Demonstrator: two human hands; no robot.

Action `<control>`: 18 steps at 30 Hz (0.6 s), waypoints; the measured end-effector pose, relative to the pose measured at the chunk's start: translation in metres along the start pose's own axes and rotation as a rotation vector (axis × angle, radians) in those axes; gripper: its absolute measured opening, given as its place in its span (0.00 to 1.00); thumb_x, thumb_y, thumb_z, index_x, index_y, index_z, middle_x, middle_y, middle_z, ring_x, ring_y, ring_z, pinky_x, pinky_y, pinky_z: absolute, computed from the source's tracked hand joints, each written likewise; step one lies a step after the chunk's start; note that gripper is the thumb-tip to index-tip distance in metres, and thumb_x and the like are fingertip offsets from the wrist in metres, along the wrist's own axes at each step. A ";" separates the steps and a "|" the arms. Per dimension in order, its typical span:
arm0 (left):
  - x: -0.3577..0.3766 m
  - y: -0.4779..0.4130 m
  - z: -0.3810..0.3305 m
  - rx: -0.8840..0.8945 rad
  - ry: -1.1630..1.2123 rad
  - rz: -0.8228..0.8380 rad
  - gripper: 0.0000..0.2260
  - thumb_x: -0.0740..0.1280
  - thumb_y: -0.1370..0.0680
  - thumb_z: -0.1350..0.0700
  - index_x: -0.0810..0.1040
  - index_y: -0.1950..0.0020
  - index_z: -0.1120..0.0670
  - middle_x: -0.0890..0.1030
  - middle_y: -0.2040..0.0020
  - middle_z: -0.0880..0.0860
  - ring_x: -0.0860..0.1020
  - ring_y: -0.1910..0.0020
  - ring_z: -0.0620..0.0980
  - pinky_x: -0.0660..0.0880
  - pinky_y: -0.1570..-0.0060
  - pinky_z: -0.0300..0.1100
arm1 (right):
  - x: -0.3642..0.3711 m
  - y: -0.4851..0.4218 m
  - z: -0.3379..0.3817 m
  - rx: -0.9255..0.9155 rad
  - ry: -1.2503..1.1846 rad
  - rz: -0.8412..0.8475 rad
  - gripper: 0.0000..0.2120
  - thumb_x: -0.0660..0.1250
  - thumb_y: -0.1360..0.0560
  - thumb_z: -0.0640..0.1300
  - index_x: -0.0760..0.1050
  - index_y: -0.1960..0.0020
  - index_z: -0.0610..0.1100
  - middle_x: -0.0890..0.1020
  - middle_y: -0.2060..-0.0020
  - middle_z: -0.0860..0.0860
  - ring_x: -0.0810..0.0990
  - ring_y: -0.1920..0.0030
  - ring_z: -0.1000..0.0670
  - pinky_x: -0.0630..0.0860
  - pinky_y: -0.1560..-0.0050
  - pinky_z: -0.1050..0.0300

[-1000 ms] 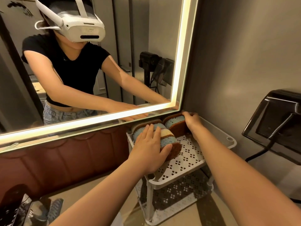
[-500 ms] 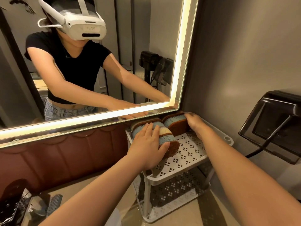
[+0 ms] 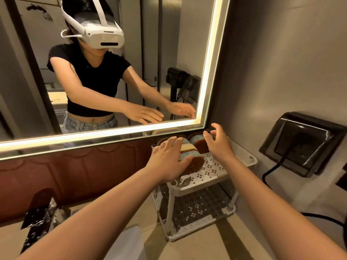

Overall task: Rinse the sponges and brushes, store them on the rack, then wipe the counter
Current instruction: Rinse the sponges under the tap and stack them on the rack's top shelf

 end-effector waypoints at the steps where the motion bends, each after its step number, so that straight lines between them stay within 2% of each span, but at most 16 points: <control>1: -0.007 0.011 0.002 0.003 0.010 0.005 0.29 0.55 0.21 0.42 0.51 0.23 0.52 0.55 0.23 0.52 0.55 0.25 0.53 0.53 0.28 0.50 | 0.003 0.013 0.011 -0.033 -0.010 0.033 0.23 0.58 0.22 0.54 0.61 0.29 0.50 0.73 0.37 0.47 0.69 0.34 0.45 0.69 0.35 0.40; 4: -0.023 0.041 0.011 0.008 0.060 0.055 0.26 0.55 0.20 0.43 0.60 0.26 0.52 0.64 0.27 0.53 0.63 0.29 0.52 0.60 0.30 0.50 | 0.014 0.052 0.038 -0.114 -0.006 0.173 0.21 0.58 0.22 0.54 0.63 0.30 0.51 0.74 0.39 0.49 0.71 0.37 0.47 0.71 0.36 0.44; 6: -0.034 0.069 0.023 0.000 0.097 0.096 0.21 0.55 0.20 0.43 0.69 0.32 0.53 0.73 0.34 0.53 0.71 0.36 0.51 0.68 0.35 0.49 | 0.023 0.084 0.059 -0.155 -0.042 0.265 0.19 0.58 0.21 0.52 0.64 0.31 0.51 0.75 0.41 0.51 0.73 0.40 0.51 0.73 0.40 0.51; 8: -0.042 0.101 0.038 -0.023 0.094 0.128 0.19 0.56 0.20 0.44 0.74 0.38 0.53 0.78 0.42 0.51 0.76 0.42 0.49 0.72 0.40 0.48 | 0.036 0.115 0.078 -0.211 -0.034 0.354 0.16 0.58 0.21 0.51 0.68 0.34 0.50 0.76 0.44 0.52 0.74 0.44 0.54 0.73 0.45 0.57; 12: -0.050 0.164 0.072 -0.109 0.058 0.197 0.19 0.58 0.21 0.44 0.72 0.34 0.52 0.78 0.40 0.49 0.75 0.42 0.45 0.72 0.41 0.41 | 0.063 0.171 0.106 -0.319 0.039 0.496 0.13 0.58 0.21 0.51 0.74 0.40 0.51 0.78 0.49 0.57 0.75 0.46 0.58 0.73 0.46 0.62; 16: -0.045 0.222 0.112 -0.214 0.081 0.251 0.19 0.58 0.21 0.44 0.72 0.34 0.51 0.77 0.39 0.49 0.76 0.43 0.45 0.73 0.40 0.43 | 0.101 0.220 0.121 -0.376 0.079 0.664 0.11 0.59 0.21 0.51 0.76 0.43 0.50 0.80 0.52 0.58 0.77 0.50 0.60 0.73 0.49 0.63; 18: -0.038 0.253 0.133 -0.271 0.095 0.271 0.19 0.58 0.21 0.44 0.71 0.34 0.51 0.77 0.39 0.49 0.75 0.44 0.45 0.72 0.42 0.40 | 0.125 0.244 0.124 -0.396 0.095 0.747 0.12 0.60 0.22 0.50 0.77 0.44 0.48 0.81 0.53 0.56 0.78 0.51 0.58 0.75 0.50 0.61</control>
Point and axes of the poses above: each hand's wrist, its own y-axis away from the middle knuckle, its own x-axis out of the palm, z = x × y, the point moved 6 cm from there along -y, towards the middle knuckle
